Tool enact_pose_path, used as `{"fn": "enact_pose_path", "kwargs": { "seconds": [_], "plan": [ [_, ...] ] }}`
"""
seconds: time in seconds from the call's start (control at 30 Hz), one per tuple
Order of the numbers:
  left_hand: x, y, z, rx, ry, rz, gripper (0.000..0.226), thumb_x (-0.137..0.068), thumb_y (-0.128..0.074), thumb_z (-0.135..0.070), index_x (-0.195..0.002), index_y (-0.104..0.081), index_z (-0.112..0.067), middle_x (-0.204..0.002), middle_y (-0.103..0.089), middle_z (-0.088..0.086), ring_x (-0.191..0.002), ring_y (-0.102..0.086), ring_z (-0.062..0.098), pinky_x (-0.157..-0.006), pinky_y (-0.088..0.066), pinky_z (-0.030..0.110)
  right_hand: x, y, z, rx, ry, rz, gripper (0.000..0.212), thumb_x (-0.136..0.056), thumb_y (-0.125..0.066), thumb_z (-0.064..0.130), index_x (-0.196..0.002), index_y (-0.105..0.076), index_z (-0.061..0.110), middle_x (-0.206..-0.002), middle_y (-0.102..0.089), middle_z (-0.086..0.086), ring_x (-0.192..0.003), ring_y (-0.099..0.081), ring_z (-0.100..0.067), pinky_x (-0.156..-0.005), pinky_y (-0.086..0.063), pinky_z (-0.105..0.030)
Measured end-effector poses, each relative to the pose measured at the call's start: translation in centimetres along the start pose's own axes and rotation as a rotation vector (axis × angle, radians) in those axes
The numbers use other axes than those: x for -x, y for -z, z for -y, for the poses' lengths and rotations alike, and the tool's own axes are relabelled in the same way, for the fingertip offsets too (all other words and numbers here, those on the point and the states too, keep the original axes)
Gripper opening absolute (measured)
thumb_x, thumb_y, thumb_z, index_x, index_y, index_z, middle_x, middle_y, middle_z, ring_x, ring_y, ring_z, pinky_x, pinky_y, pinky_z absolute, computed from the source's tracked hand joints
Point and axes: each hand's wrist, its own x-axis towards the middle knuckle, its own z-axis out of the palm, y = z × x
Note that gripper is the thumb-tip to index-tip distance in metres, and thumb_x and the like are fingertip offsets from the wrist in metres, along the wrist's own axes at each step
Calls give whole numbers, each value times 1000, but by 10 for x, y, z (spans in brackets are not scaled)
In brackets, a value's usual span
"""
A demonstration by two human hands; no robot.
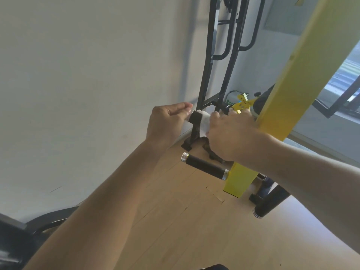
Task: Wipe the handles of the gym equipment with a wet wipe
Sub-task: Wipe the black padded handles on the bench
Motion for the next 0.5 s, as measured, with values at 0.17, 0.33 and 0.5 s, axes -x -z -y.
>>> {"fn": "enact_pose_path", "kwargs": {
  "seconds": [0.17,0.33,0.5],
  "plan": [
    [5,3,-3,-45,-34,22,23,-94,-60,-25,-103,-79,-33,-80,-76,-16,-62,-61,-6,-56,-42,6,-22,-1,19,-452,112,-103,37,-104,-39,41,-130,-33,15,-95,-62,-2,-75,-55,-25,-67,-32,-37],
    [5,2,-3,-4,-19,-27,17,-91,-69,-28,-105,-79,-28,-102,-77,-16,-88,-65,-9,-83,-50,11,-4,-3,9,-187,70,-140,33,-106,-34,38,-121,-45,10,-97,-62,-5,-77,-54,-24,-72,-40,-41],
    [14,-10,10,1,-52,-138,25,-94,-65,-35,-115,-75,-26,-114,-74,-15,-106,-66,-6,-97,-49,15,33,10,-4,81,14,71,40,-100,-34,17,-130,-48,-5,-126,-60,-23,-121,-51,-40,-112,-33,-47]
  ]
}}
